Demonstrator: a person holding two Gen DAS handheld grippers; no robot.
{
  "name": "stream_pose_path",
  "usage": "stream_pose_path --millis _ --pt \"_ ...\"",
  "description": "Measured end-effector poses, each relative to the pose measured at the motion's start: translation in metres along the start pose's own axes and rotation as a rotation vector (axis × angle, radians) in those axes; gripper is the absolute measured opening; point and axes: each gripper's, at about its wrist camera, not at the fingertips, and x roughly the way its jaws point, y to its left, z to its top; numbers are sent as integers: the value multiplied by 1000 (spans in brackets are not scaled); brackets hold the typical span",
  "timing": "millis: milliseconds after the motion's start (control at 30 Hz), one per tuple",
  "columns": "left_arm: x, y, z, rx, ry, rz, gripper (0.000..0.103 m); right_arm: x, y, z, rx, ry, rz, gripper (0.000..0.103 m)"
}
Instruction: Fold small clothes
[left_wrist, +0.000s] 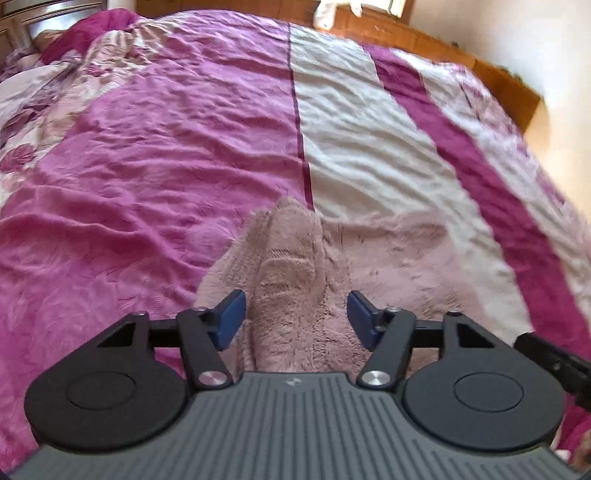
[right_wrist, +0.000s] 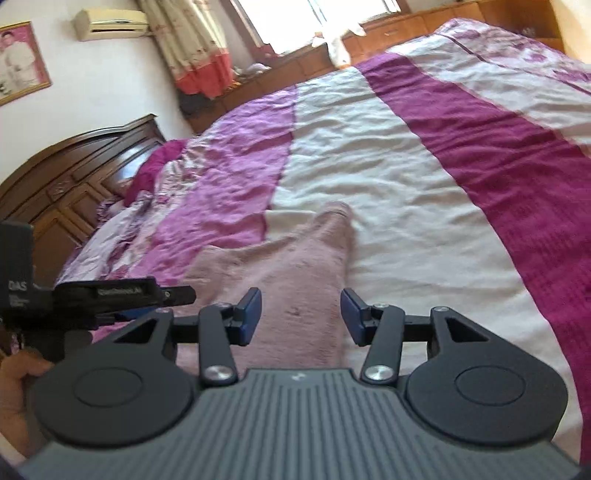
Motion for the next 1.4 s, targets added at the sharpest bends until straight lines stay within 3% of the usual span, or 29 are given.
stream_pose_path --millis 133,233,333,367,433,533,700,867,1033,1100,1233,1400 --pt "25 0 -4 21 6 68 68 9 -11 -9 11 35 -19 51" --pt "31 6 -7 -8 -10 30 67 14 -13 -16 10 52 -15 51" --pt "27 10 -8 -20 -37 7 19 19 -17 -20 31 58 -6 53" --pt "25 11 -8 -18 -44 -5 15 19 -18 -20 41 58 1 54" --pt "16 13 -6 -17 -63 -27 14 19 -21 -21 65 58 23 54" --pt "-4 19 1 -17 -116 -26 13 14 -18 -23 72 39 129 52" --pt "-11 45 0 -29 -127 51 13 12 24 -32 -111 33 144 51" --pt "14 62 -10 -29 -35 73 15 17 51 -37 -217 44 122 51" --pt "9 67 -9 -61 -27 54 19 19 49 -33 -212 59 116 52" --pt "-1 66 -7 -82 -21 42 26 18 46 -33 -190 60 112 52" --pt "-31 58 -13 -102 -8 -25 62 9 43 -33 -153 50 111 52" --pt "-60 41 -35 -45 17 -22 70 -9 37 -30 -101 23 92 53"
